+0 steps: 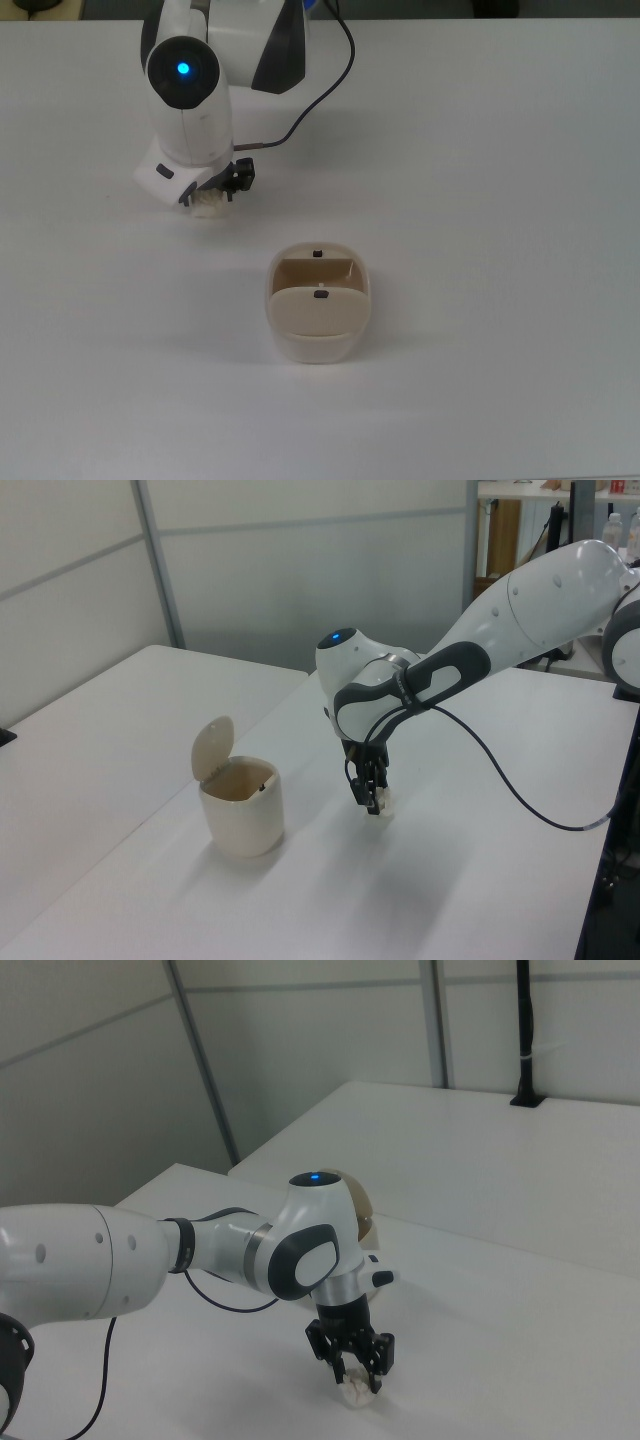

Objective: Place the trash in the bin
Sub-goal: 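Close the gripper on the paper ball and lift it, then carry the paper ball over the open cream bin and lower it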

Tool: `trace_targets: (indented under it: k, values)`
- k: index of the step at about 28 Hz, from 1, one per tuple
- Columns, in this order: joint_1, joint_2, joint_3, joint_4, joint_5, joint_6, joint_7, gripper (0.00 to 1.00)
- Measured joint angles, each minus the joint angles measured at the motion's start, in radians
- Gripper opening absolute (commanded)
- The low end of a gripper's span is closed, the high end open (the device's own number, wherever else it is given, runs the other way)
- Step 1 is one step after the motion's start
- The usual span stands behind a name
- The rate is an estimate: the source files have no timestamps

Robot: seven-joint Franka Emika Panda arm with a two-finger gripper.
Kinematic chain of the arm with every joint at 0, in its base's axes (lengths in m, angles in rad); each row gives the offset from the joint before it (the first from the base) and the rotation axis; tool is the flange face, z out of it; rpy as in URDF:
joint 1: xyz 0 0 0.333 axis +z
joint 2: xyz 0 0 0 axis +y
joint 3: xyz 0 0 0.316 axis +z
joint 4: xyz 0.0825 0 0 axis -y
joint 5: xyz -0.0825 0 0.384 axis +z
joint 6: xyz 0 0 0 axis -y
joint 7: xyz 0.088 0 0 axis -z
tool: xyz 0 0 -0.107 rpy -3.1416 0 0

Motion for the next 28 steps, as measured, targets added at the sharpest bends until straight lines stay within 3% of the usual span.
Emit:
trace_targets:
  k: [4, 10, 20, 28]
  values:
    - [0.0, -0.001, 0.0, -0.004, -0.005, 0.0, 0.0, 0.46]
    - [0.0, -0.023, 0.0, 0.005, -0.005, 0.002, 0.0, 0.46]
    - [0.013, -0.108, 0.026, 0.141, 0.0, 0.019, 0.0, 0.46]
    - [0.074, -0.091, 0.053, 0.171, 0.041, 0.238, 0.0, 0.47]
